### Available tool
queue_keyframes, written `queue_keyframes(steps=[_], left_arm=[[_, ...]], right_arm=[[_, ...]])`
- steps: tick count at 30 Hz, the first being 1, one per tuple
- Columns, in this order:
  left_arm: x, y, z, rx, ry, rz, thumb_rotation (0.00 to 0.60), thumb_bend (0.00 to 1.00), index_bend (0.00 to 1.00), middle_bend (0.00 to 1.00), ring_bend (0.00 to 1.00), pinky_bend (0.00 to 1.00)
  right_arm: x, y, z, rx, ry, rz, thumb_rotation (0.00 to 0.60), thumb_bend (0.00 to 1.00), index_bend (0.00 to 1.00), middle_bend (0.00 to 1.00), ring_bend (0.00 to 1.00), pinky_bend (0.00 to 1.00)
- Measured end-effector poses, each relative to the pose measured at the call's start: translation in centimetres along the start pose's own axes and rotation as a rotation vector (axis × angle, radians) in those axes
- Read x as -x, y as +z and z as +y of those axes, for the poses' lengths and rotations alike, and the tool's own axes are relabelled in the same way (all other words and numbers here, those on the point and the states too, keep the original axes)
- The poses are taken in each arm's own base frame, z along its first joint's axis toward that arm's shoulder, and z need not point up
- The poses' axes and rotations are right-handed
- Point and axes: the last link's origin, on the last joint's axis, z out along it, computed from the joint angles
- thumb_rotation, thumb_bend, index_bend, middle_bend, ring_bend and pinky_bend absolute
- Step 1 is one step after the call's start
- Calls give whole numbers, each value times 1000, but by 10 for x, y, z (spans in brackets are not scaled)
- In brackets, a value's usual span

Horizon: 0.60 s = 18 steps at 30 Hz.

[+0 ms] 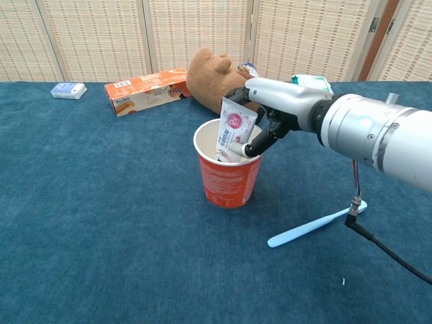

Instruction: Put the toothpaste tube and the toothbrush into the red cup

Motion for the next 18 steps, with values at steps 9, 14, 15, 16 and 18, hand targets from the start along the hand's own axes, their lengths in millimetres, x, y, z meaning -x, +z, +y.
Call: queue_keyframes(steps=[9,14,15,16,18], left_arm=[[-1,0,0,0,-1,2,600,219,21,137,88,255],[-1,-1,0,2,-1,3,600,220,21,137,88,255],[-1,-1,0,2,-1,3,600,220,21,137,88,255],[-1,-1,0,2,0,3,600,220,21,137,88,255],[-1,-1,0,3,0,3,600,220,21,137,88,255]], right_arm=[[2,1,-2,-5,1,-3,600,290,646,131,0,261],[1,0,-3,-12,3,-1,600,287,646,131,0,261],[1,-1,-4,-13,3,-1,600,287,646,131,0,261],[0,-1,-4,-14,3,0,600,286,646,131,0,261],[0,-1,-4,-14,4,1,600,285,646,131,0,261]])
